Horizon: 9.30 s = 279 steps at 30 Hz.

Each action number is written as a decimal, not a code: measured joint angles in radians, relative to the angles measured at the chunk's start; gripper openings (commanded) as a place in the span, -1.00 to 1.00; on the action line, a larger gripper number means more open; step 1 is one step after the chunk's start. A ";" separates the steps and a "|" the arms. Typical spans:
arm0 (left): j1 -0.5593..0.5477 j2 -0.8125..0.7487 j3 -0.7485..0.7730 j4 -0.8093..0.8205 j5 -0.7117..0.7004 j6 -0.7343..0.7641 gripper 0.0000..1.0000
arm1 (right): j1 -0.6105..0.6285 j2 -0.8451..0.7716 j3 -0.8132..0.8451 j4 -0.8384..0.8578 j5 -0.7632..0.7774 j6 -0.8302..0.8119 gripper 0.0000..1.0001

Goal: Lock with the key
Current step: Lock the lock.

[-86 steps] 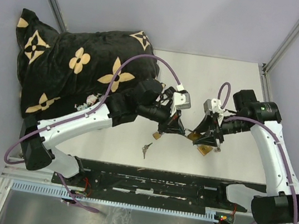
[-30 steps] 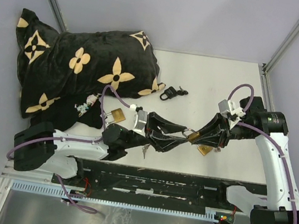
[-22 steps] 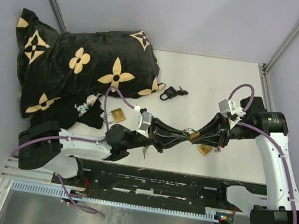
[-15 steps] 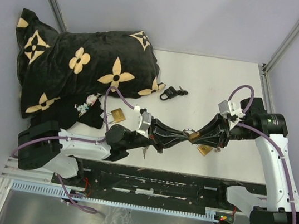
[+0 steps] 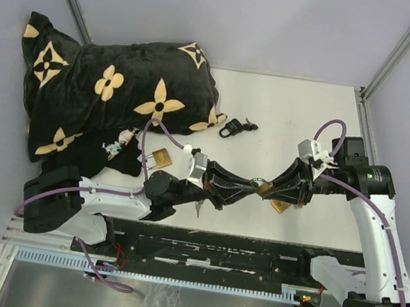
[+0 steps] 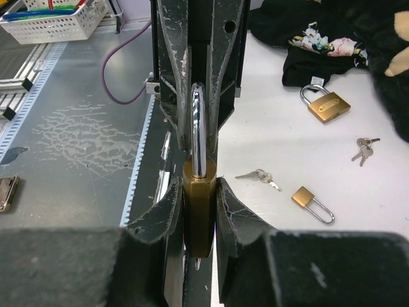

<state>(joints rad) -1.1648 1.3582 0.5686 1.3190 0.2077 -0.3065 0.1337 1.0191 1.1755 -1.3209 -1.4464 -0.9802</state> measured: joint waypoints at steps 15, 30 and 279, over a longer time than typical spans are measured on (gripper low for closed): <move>0.005 -0.032 0.001 -0.167 0.012 -0.016 -0.94 | 0.000 -0.042 -0.037 0.067 0.088 0.067 0.70; 0.070 -0.106 0.243 -0.936 0.275 0.201 -0.94 | 0.039 0.109 0.133 -0.224 0.261 -0.138 0.26; 0.007 0.841 0.133 0.158 0.090 0.356 -0.94 | 0.050 0.039 -0.447 0.330 0.609 -0.254 -0.25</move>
<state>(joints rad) -1.1580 2.1994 0.7013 1.4765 0.2977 0.0490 0.1833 1.0580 0.7288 -0.9913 -0.8371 -1.2346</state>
